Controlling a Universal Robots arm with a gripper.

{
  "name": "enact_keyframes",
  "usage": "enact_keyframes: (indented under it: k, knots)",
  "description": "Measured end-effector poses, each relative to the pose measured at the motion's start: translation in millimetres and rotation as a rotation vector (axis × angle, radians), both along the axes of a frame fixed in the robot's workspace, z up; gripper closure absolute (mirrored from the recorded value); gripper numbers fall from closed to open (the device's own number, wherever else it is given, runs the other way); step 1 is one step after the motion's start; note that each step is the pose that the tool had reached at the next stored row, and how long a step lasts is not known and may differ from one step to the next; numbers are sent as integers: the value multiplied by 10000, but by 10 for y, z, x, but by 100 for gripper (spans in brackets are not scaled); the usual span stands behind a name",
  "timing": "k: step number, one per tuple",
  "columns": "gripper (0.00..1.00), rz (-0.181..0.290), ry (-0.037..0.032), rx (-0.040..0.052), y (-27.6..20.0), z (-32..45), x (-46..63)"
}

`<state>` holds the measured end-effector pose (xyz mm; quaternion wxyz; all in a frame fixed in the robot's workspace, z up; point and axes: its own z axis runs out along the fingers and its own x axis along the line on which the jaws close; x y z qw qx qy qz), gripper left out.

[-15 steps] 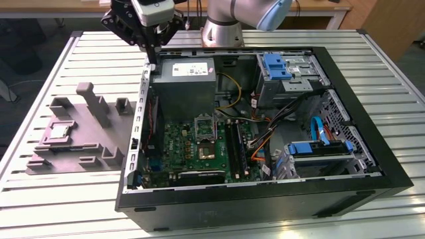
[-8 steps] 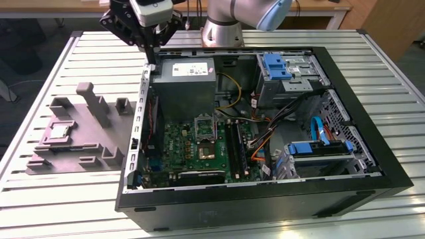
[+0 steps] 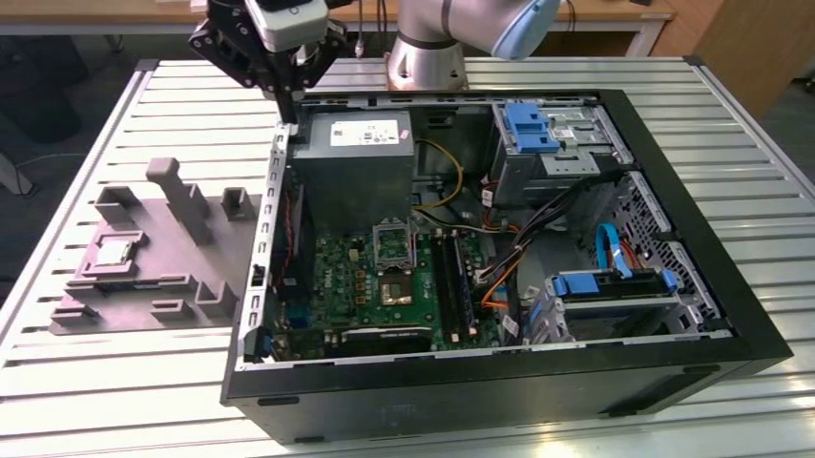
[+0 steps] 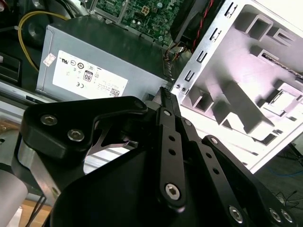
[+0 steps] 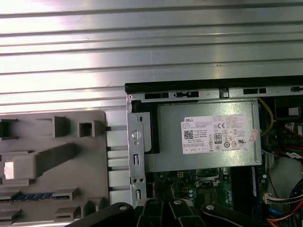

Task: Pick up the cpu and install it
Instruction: 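Reach for the cpu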

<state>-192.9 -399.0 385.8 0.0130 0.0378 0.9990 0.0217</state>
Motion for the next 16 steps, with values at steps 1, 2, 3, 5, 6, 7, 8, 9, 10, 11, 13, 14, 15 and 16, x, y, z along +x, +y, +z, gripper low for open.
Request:
enact_keyframes:
  k: [1, 2, 3, 5, 6, 7, 8, 9, 10, 11, 13, 14, 15, 16]
  knots:
    - [89, 0, 0, 0, 0, 0, -2]
    - [89, 0, -1, 1, 0, -1, -4]
    - [89, -1, -1, 0, 0, -1, -6]
    - [89, 0, 0, 0, 0, -2, -11]
    - [89, 0, 0, 0, 0, -3, -13]
    - [89, -1, -1, 0, 0, -3, -15]
    - [89, -1, -1, 1, 0, -4, -17]
    - [89, -1, -1, 1, 0, -4, -19]
    - [89, 0, -1, 1, 0, -5, -21]
    - [89, -1, -1, 1, 0, -5, -24]
    - [89, -1, -1, 0, 0, -6, -28]
    - [89, -1, -1, 1, 0, -7, -30]
    - [89, 0, -1, 1, 0, -7, -33]
    - [89, 0, -1, 0, 0, -8, -35]
